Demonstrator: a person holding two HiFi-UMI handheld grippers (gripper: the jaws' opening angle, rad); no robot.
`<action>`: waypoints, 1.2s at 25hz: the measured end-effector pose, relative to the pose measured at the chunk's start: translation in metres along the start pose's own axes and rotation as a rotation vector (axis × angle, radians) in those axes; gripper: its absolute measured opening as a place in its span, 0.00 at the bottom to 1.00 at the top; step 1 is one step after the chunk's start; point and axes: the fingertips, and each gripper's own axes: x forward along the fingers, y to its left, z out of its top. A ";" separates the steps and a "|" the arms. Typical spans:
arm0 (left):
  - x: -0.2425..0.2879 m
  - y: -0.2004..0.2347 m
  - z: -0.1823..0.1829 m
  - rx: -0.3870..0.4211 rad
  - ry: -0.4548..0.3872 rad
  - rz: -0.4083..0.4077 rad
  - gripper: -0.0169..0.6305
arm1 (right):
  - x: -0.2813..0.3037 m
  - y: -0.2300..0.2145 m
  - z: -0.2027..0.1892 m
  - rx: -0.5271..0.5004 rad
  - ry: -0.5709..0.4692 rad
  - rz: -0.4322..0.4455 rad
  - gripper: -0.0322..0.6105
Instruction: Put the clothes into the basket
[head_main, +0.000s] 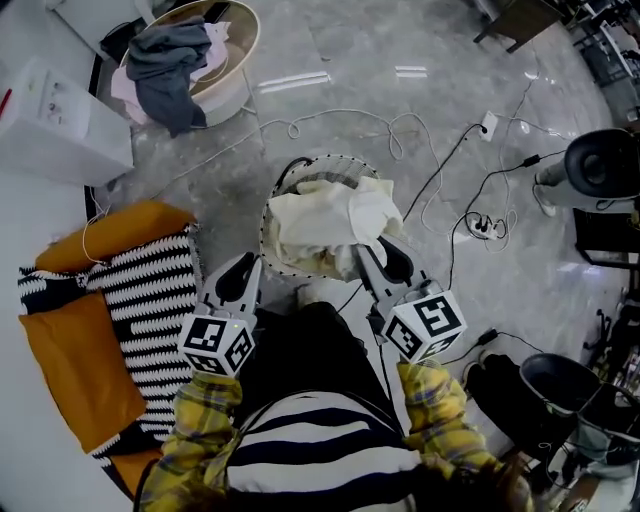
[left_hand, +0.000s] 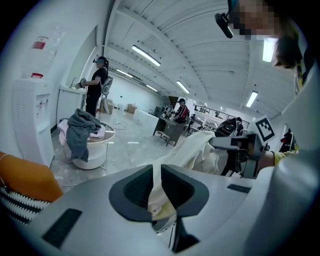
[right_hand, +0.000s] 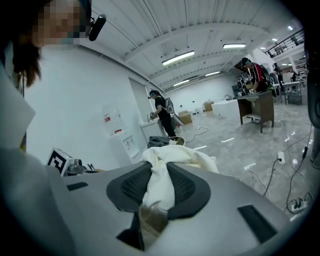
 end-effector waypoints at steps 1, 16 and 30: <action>0.003 -0.001 -0.003 0.000 0.011 0.000 0.09 | 0.002 -0.007 -0.010 0.010 0.016 -0.007 0.21; 0.031 0.015 -0.052 -0.043 0.137 0.049 0.09 | 0.060 -0.051 -0.126 -0.002 0.278 -0.013 0.21; 0.047 0.034 -0.081 -0.092 0.217 0.068 0.09 | 0.097 -0.042 -0.163 -0.210 0.469 -0.005 0.31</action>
